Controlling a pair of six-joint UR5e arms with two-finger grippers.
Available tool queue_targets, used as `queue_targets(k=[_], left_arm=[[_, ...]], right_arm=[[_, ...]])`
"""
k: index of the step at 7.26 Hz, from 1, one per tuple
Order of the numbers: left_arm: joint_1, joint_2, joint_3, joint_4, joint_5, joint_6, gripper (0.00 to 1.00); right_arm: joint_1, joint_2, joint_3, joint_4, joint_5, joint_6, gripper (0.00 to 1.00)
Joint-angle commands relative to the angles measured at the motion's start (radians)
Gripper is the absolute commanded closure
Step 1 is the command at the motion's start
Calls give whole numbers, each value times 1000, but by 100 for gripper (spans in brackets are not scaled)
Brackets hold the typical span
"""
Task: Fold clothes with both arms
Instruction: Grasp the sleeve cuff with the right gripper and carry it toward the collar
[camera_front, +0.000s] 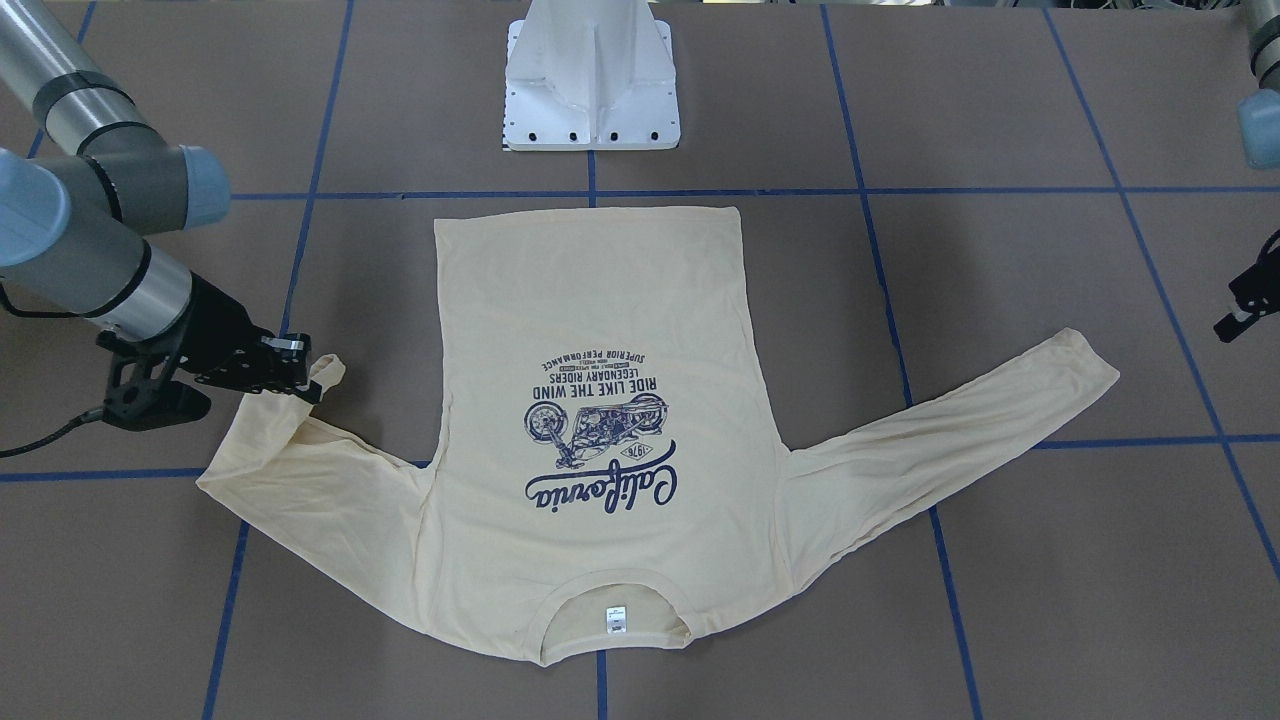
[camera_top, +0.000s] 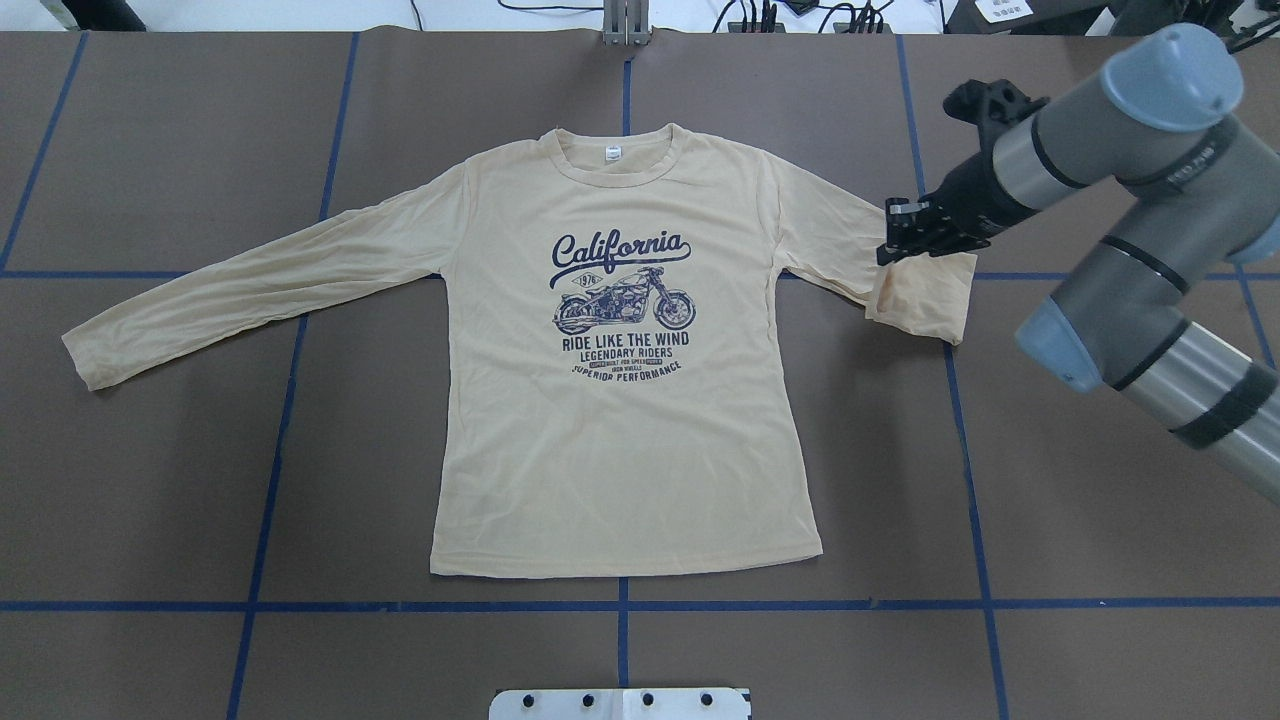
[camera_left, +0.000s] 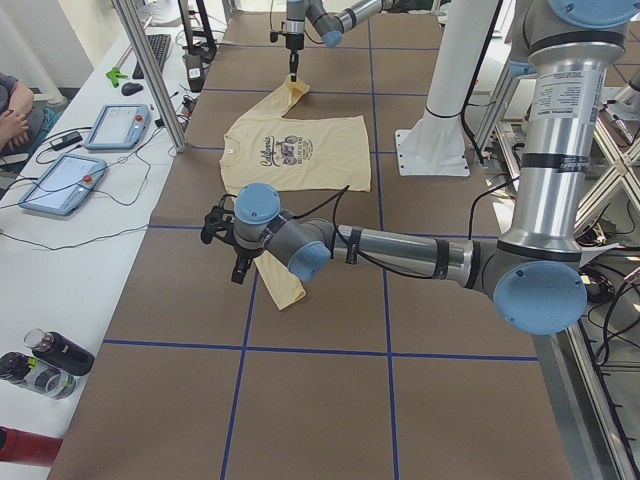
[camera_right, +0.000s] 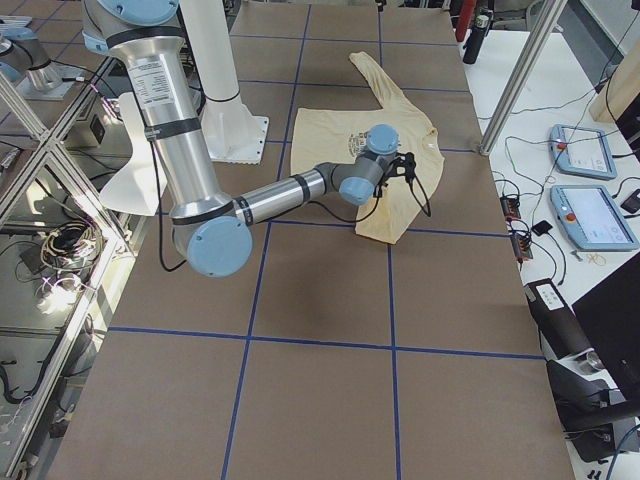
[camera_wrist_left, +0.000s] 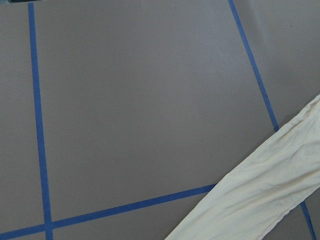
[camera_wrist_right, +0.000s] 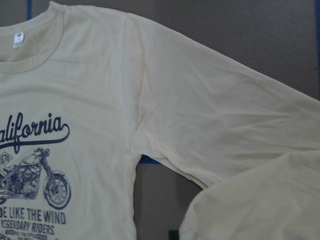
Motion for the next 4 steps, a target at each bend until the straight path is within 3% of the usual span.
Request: queue_targets(k=[1, 4], left_arm=[[0, 0, 3, 0, -7, -1, 0], [0, 0, 10, 1, -4, 1, 0]], right_arm=[[-14, 164, -79, -92, -3, 13, 100], [-65, 325, -197, -87, -116, 36, 100]])
